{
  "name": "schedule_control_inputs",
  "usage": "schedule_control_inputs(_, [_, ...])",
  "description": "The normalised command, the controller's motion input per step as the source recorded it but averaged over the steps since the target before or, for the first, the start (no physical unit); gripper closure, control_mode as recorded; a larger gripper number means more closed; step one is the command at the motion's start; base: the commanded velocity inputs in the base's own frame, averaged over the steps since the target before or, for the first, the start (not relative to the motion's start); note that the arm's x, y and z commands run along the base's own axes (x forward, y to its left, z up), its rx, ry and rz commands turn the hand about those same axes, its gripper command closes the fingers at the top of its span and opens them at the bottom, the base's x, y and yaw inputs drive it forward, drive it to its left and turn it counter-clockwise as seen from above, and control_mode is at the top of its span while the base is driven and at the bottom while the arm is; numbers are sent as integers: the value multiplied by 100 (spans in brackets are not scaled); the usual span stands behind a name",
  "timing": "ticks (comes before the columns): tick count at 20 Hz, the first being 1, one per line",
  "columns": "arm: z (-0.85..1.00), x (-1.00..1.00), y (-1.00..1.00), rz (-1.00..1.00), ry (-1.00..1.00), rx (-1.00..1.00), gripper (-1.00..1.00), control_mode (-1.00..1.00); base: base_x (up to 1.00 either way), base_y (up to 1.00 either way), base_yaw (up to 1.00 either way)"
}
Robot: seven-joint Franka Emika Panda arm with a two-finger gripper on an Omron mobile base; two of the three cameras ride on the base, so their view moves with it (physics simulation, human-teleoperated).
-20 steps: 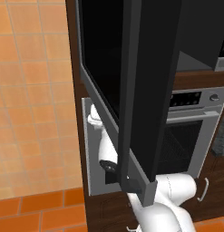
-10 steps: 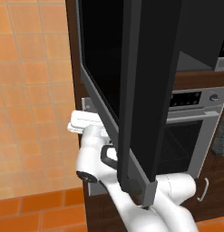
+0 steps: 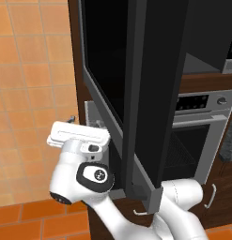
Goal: Open the microwave, place the bowl with waffle inside the microwave, then close the microwave door and turn it on.
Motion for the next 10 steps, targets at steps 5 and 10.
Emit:
schedule_control_inputs(5, [20,-55,51,-7,0,-5,-100,-100,0,0,0])
schedule_control_inputs(10, [43,-50,44,-13,0,-2,-100,-100,0,0,0])
